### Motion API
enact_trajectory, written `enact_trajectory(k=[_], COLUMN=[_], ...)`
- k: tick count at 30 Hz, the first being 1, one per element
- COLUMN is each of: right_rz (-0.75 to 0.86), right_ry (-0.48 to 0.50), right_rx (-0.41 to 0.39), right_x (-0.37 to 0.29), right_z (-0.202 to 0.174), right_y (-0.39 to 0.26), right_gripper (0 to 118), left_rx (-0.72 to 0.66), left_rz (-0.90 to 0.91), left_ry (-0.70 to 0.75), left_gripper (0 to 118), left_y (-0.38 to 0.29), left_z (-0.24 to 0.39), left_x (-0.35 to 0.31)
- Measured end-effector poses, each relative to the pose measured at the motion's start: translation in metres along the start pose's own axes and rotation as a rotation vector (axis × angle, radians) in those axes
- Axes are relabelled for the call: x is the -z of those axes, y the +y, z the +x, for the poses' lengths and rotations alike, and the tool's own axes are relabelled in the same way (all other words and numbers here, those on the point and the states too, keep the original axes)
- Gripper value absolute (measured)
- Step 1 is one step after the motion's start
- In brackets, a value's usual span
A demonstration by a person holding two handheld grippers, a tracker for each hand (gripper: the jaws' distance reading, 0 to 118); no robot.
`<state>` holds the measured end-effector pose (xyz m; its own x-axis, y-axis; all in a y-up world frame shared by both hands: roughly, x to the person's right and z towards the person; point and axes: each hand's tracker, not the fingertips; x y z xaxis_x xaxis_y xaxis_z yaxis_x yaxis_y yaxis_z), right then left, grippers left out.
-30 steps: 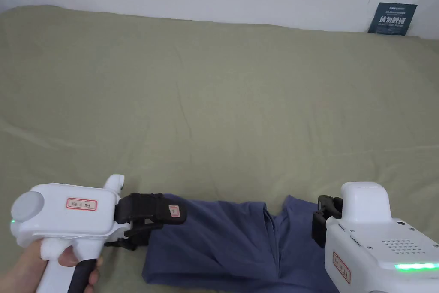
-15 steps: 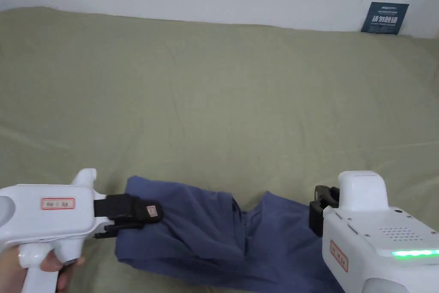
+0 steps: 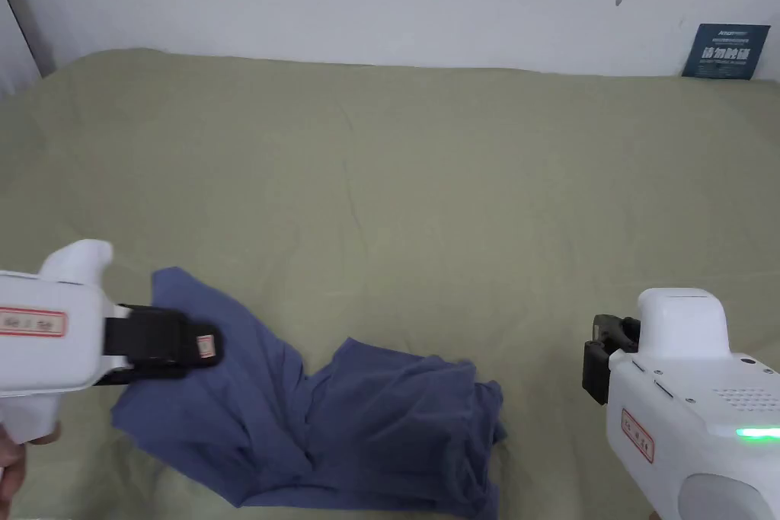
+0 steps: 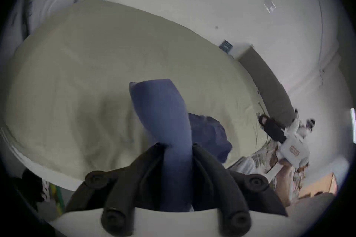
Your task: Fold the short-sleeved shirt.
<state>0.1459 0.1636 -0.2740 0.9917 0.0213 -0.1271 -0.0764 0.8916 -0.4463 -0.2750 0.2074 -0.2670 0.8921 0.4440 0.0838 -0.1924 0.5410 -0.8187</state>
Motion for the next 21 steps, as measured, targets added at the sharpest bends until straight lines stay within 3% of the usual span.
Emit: enact_trajectory(k=[6, 9, 10, 11, 12, 13, 14, 16, 17, 19, 20, 21], right_rz=[-0.008, -0.015, -0.019, -0.024, -0.028, -0.033, -0.039, -0.047, -0.052, -0.062, -0.064, -0.065], right_ry=[-0.032, -0.048, -0.051, -0.058, -0.062, -0.064, -0.072, -0.086, -0.091, -0.092, -0.088, -0.087], right_rx=[0.013, 0.024, 0.026, 0.03, 0.032, 0.033, 0.032, 0.034, 0.04, 0.064, 0.077, 0.086], right_x=[-0.008, -0.009, -0.009, -0.009, -0.009, -0.009, -0.008, -0.007, -0.006, -0.003, -0.002, 0.0], right_z=[0.014, 0.022, 0.025, 0.027, 0.03, 0.033, 0.036, 0.041, 0.043, 0.047, 0.048, 0.048], right_y=[-0.005, -0.01, -0.011, -0.012, -0.014, -0.015, -0.017, -0.019, -0.02, -0.021, -0.022, -0.022], right_gripper=[0, 0, 0, 0, 0, 0, 0, 0, 0, 0, 0, 0], left_rx=[0.177, 0.174, 0.184, 0.207, 0.231, 0.228, 0.224, 0.172, 0.135, 0.042, 0.005, -0.026], left_rz=[-0.156, -0.2, -0.206, -0.207, -0.194, -0.202, -0.186, -0.13, -0.125, -0.094, -0.084, -0.088], left_ry=[-0.023, -0.008, 0.003, 0.014, -0.004, -0.016, -0.022, -0.089, -0.119, -0.206, -0.234, -0.248], left_gripper=[14, 19, 35, 71, 114, 118, 117, 98, 83, 17, 0, 0], left_y=[-0.003, -0.01, -0.013, -0.017, -0.021, -0.023, -0.025, -0.022, -0.019, -0.013, -0.011, -0.01], left_z=[0.09, 0.112, 0.118, 0.126, 0.132, 0.133, 0.134, 0.134, 0.13, 0.113, 0.102, 0.092], left_x=[0.076, 0.126, 0.14, 0.155, 0.168, 0.174, 0.175, 0.163, 0.157, 0.14, 0.135, 0.132])
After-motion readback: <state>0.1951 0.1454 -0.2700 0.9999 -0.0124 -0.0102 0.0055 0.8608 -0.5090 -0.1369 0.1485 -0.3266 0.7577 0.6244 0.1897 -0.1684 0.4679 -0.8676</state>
